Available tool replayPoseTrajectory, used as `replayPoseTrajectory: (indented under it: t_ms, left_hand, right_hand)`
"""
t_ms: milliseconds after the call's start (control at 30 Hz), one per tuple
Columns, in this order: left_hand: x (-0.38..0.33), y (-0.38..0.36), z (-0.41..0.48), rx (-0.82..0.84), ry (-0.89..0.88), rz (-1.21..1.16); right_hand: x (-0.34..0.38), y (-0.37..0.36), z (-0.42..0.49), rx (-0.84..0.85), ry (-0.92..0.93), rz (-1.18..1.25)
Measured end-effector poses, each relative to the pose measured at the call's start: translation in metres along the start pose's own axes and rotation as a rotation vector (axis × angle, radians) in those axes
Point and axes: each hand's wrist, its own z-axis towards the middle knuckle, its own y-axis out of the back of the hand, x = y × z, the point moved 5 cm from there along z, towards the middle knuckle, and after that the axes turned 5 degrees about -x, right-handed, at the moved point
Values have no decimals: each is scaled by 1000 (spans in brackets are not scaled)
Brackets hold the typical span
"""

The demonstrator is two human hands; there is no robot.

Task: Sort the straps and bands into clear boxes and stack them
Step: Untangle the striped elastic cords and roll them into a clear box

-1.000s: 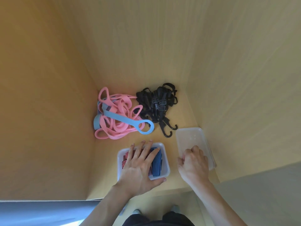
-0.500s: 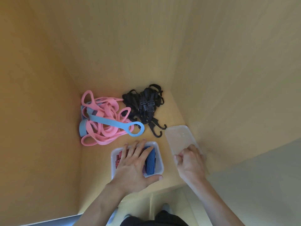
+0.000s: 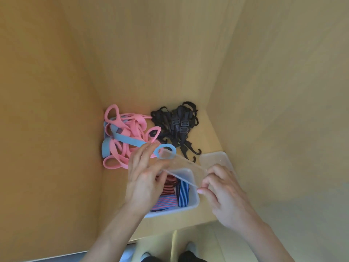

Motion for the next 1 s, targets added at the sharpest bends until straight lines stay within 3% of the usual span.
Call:
replayPoseTrajectory:
  t_ms: [200, 400, 600, 800, 1000]
  left_hand:
    - [2, 28, -5, -102, -5, -51]
    - [9, 50, -11, -50, 416, -290]
    - [31, 48, -30, -155, 695, -442]
    - [45, 14, -61, -38, 714, -185]
    - [40, 1, -67, 10, 536, -32]
  right_hand:
    - [-16, 9, 6, -83, -128, 262]
    - [-20, -1, 23, -326, -208, 481]
    - [-22, -46, 21, -226, -350, 712]
    - [-31, -77, 3, -56, -373, 435]
    - [-36, -81, -11, 48, -391, 270]
